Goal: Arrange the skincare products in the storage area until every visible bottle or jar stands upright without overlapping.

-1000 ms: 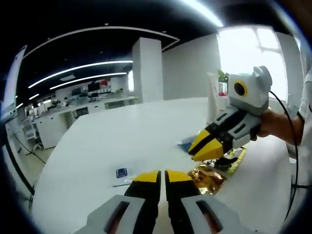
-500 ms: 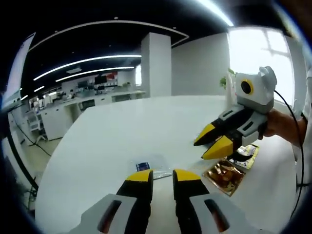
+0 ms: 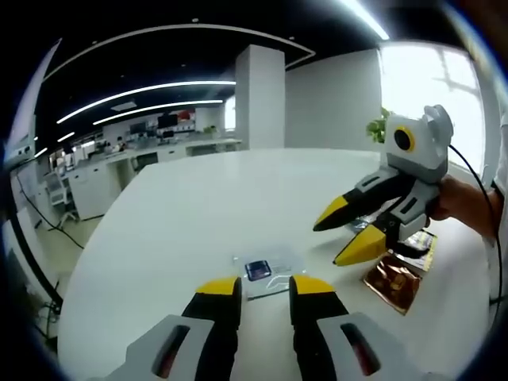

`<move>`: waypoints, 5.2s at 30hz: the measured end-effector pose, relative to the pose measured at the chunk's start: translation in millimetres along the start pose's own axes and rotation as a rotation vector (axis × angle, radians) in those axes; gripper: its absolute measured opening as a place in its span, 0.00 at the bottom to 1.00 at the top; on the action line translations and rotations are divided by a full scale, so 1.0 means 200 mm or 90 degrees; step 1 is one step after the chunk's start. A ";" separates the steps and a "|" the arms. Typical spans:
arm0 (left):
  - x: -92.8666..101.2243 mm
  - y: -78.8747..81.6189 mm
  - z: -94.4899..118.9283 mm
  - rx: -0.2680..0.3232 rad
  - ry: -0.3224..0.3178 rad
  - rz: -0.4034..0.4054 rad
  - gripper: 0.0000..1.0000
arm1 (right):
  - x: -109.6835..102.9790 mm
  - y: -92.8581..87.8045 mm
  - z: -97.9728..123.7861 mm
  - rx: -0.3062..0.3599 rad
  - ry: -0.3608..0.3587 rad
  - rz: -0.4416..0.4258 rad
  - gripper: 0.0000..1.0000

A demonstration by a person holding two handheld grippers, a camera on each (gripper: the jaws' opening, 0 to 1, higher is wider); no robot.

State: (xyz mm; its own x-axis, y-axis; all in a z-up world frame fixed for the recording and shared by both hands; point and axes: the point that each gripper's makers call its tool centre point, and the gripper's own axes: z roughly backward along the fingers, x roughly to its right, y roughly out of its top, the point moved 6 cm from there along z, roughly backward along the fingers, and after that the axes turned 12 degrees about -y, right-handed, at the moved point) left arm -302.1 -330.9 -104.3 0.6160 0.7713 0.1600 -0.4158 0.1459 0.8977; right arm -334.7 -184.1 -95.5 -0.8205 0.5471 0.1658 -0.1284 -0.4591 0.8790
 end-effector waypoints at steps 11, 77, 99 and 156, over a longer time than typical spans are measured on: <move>-0.05 0.00 -0.04 -0.012 -0.005 0.001 0.28 | 0.02 0.02 -0.10 -0.008 0.013 -0.002 0.38; -0.04 0.02 -0.11 -0.022 -0.085 0.144 0.17 | -0.06 0.01 -0.17 -0.003 0.079 -0.029 0.18; -0.05 0.05 -0.18 -0.017 -0.128 0.165 0.15 | -0.04 0.00 -0.20 -0.028 0.082 -0.072 0.00; -0.07 0.03 -0.16 -0.011 -0.205 0.280 0.00 | -0.08 0.01 -0.16 -0.035 0.078 -0.035 0.00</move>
State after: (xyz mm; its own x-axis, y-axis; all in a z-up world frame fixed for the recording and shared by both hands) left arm -334.5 -322.1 -115.0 0.5543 0.5331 0.6392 -0.6895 -0.1360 0.7114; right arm -340.3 -216.6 -111.1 -0.8729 0.4842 0.0595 -0.2023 -0.4703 0.8590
